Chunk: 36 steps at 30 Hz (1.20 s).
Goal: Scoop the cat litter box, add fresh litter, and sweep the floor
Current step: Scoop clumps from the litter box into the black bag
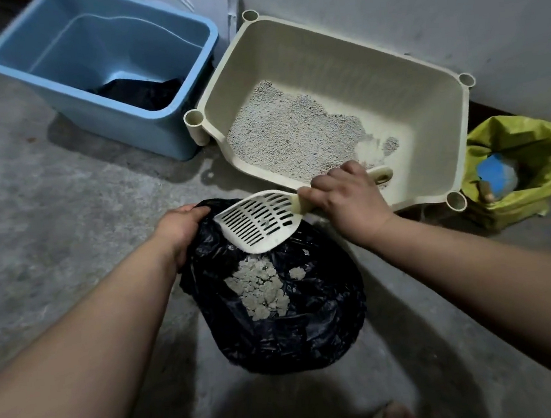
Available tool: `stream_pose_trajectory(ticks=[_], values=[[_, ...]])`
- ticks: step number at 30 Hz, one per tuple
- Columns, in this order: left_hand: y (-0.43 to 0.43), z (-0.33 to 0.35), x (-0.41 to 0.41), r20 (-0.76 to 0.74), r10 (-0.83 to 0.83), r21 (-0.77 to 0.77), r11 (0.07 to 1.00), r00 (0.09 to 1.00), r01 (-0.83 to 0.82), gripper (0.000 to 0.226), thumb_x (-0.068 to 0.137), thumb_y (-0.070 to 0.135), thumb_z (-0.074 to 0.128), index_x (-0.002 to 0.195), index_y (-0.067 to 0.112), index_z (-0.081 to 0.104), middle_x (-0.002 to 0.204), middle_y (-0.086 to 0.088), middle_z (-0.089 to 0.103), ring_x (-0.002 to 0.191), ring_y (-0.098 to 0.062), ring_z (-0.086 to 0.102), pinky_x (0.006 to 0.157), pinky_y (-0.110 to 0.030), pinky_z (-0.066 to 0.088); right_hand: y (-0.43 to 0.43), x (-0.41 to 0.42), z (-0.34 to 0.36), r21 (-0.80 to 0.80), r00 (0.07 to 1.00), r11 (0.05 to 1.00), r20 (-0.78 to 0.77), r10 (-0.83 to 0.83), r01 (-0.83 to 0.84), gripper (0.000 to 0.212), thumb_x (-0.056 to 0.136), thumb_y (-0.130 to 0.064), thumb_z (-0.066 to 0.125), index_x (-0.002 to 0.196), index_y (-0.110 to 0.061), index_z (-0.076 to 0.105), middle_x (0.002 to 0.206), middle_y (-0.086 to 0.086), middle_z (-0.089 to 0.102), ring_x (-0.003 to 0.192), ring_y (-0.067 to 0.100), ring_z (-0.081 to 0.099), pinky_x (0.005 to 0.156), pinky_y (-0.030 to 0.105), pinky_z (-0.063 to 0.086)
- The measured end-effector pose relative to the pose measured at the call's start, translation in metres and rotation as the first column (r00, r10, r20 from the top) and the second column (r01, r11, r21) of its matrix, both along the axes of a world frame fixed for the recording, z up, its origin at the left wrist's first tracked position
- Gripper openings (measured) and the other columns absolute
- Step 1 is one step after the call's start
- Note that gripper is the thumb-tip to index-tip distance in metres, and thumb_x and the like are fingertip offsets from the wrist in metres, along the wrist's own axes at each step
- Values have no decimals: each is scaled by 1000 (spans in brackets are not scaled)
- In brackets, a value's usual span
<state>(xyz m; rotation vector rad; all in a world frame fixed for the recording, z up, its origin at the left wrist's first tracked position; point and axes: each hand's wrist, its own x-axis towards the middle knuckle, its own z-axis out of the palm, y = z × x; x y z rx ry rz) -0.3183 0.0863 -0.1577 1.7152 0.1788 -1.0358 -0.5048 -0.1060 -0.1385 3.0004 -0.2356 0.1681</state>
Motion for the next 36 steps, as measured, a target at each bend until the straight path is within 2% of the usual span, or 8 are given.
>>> stream_pose_trajectory(ticks=[7, 11, 14, 22, 26, 30, 33, 36], values=[[2, -4, 4, 30, -10, 10, 1000, 1000, 10, 15, 90, 9, 55, 76, 12, 60, 46, 4, 63, 38, -8, 58, 44, -16, 49, -11, 6, 5, -109, 1000, 994, 19, 9, -7, 31, 69, -44, 79, 93, -26, 68, 71, -3, 59, 65, 21, 58, 73, 34, 28], [3, -6, 6, 38, -33, 35, 999, 999, 32, 13, 91, 10, 55, 79, 12, 60, 69, -7, 64, 51, -14, 59, 51, -18, 50, -11, 1, -2, -32, 999, 999, 28, 21, -20, 22, 73, -33, 78, 92, -26, 70, 70, -2, 58, 64, 22, 59, 71, 32, 33], [1, -6, 5, 42, -29, 43, 999, 999, 27, 14, 90, 10, 56, 77, 13, 59, 61, -4, 64, 42, -10, 59, 48, -16, 49, -15, 1, 4, 95, 996, 993, -64, -67, 73, 23, 78, -36, 72, 99, -27, 70, 76, 0, 58, 73, 24, 61, 73, 33, 40], [-2, -4, 2, 2, -13, 18, 1000, 1000, 13, 16, 91, 10, 56, 75, 13, 57, 42, 4, 61, 34, -7, 56, 40, -15, 46, -48, 14, 29, 486, 864, 715, -307, -399, 503, 42, 77, -21, 68, 118, -28, 63, 109, 1, 70, 98, 23, 63, 86, 35, 52], [-4, -2, 0, -6, -29, 9, 1000, 1000, 29, 16, 91, 9, 55, 76, 13, 57, 42, 4, 61, 34, -7, 56, 39, -14, 46, -101, 12, 43, 86, 612, 620, -316, -725, 780, 25, 84, -16, 59, 109, -14, 64, 113, 16, 64, 103, 34, 61, 86, 36, 48], [-6, -4, -1, -18, -33, 17, 999, 999, 34, 13, 92, 9, 54, 79, 13, 57, 42, 4, 61, 34, -7, 57, 39, -15, 47, -133, 13, 58, -324, 390, 542, -429, -815, 776, 34, 91, -30, 56, 120, -13, 59, 130, 13, 56, 123, 33, 49, 102, 42, 31], [-9, -5, -4, -26, -43, 26, 999, 999, 44, 15, 92, 9, 54, 78, 13, 57, 41, 4, 61, 33, -7, 56, 38, -13, 46, -136, 17, 53, -373, 290, 543, -552, -782, 752, 44, 88, -40, 60, 123, -14, 55, 133, 11, 53, 128, 33, 43, 106, 42, 25], [-13, -5, -8, -26, -65, 37, 997, 998, 66, 17, 92, 9, 54, 75, 13, 56, 39, 4, 59, 32, -6, 55, 36, -13, 45, -129, 21, 38, -228, 359, 584, -601, -714, 779, 44, 86, -43, 63, 115, -10, 59, 124, 12, 57, 120, 33, 50, 104, 44, 29]])
